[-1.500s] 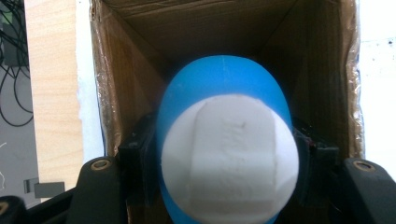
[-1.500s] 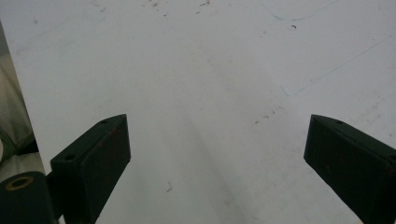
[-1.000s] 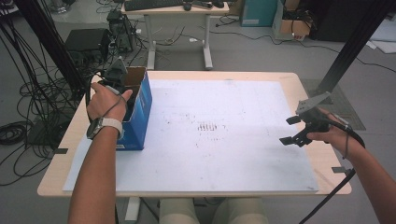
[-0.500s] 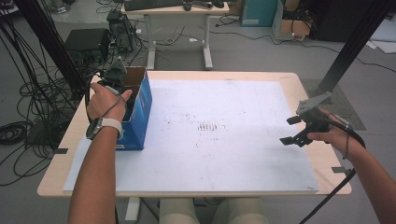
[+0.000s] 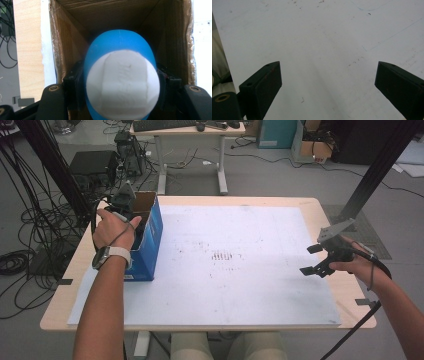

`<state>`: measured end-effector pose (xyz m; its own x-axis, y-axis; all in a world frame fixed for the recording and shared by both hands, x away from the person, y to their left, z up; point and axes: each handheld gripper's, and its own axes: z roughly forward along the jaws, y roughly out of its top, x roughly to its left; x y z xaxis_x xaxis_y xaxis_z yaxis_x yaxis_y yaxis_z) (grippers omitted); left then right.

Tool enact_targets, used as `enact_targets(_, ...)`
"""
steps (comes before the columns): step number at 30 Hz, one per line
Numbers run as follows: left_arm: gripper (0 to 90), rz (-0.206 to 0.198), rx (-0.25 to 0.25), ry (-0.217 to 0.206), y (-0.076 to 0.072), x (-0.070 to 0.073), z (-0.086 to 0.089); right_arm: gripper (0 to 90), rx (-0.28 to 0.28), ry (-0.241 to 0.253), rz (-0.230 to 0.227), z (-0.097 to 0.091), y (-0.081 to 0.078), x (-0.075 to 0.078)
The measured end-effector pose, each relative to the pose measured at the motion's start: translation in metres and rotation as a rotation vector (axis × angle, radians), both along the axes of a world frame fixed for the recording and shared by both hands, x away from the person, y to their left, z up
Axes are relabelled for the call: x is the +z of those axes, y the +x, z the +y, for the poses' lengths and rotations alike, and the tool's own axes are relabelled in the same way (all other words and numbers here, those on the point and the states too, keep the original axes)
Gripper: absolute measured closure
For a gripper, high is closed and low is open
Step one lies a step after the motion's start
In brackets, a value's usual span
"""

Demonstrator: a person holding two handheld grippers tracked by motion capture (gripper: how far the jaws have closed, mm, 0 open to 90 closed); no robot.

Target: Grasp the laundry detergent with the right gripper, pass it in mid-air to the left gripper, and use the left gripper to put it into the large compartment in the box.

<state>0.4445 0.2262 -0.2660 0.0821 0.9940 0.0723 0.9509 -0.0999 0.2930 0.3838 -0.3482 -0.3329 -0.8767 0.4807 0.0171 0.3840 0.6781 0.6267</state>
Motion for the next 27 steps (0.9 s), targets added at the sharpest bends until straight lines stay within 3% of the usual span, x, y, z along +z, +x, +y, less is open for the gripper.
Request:
enact_targets(1,37.3,-0.001,0.000,-0.001,-0.0001,-0.0001,0.0001,7.2,-0.027,-0.009,0.025,0.0003,-0.0024,0.0012)
enact_targets(27,37.3,-0.004,-0.004,-0.001,-0.0006,-0.0001,0.0007,7.2,-0.025,-0.011,0.025,0.0016,-0.0023,0.0017)
